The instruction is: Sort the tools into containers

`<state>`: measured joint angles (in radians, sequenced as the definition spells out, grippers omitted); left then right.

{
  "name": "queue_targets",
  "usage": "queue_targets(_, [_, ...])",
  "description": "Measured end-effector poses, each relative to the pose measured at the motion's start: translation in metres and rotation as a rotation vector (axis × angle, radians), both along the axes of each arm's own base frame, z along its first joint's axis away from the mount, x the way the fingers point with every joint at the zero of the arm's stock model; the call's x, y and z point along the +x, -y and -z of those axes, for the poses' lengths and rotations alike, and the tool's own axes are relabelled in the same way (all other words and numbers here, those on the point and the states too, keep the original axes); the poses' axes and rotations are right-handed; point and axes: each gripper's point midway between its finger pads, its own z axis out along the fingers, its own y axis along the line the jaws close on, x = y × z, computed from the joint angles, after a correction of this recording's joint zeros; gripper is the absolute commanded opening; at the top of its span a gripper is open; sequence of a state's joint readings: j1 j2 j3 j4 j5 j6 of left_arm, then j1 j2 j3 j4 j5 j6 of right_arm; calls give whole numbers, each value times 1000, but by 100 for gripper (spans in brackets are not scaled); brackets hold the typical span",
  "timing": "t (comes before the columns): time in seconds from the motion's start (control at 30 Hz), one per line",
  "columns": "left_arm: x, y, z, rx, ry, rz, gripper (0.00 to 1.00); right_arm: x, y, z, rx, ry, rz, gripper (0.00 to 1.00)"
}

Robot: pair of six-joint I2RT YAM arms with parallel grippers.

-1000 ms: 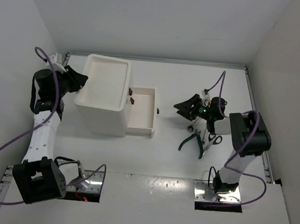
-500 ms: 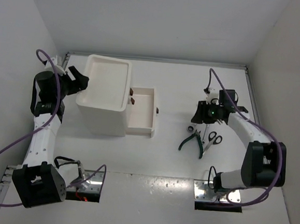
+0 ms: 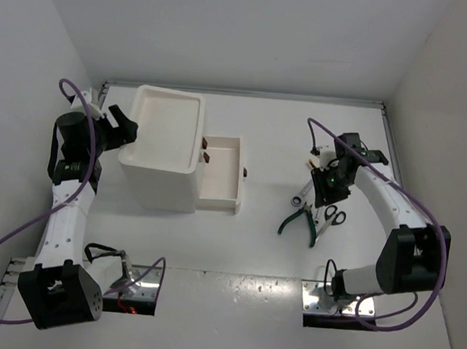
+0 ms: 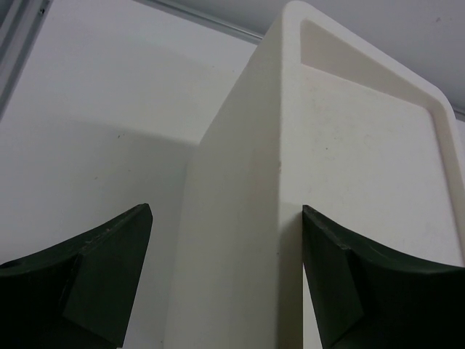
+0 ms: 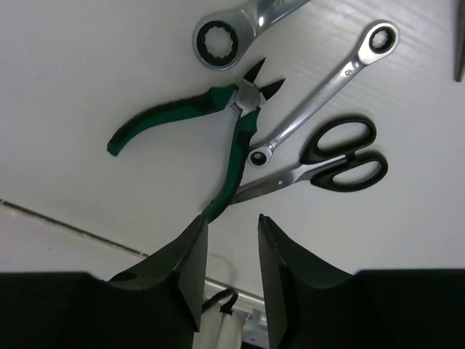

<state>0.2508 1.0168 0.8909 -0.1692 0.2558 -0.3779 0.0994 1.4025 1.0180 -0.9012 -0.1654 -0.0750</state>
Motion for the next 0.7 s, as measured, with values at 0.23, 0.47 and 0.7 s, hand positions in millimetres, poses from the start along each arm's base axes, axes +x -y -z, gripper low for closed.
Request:
queue_targets(0.23, [-3, 0, -1, -3, -2, -7, 85, -2, 7, -7, -71, -129, -44, 34])
queue_targets(0.47, [-5, 0, -4, 1, 10, -12, 85, -12, 19, 11, -88, -217, -48, 33])
queue_targets(0.7, [-5, -1, -3, 7, 10, -11, 85, 33, 28, 10, -89, -70, -33, 37])
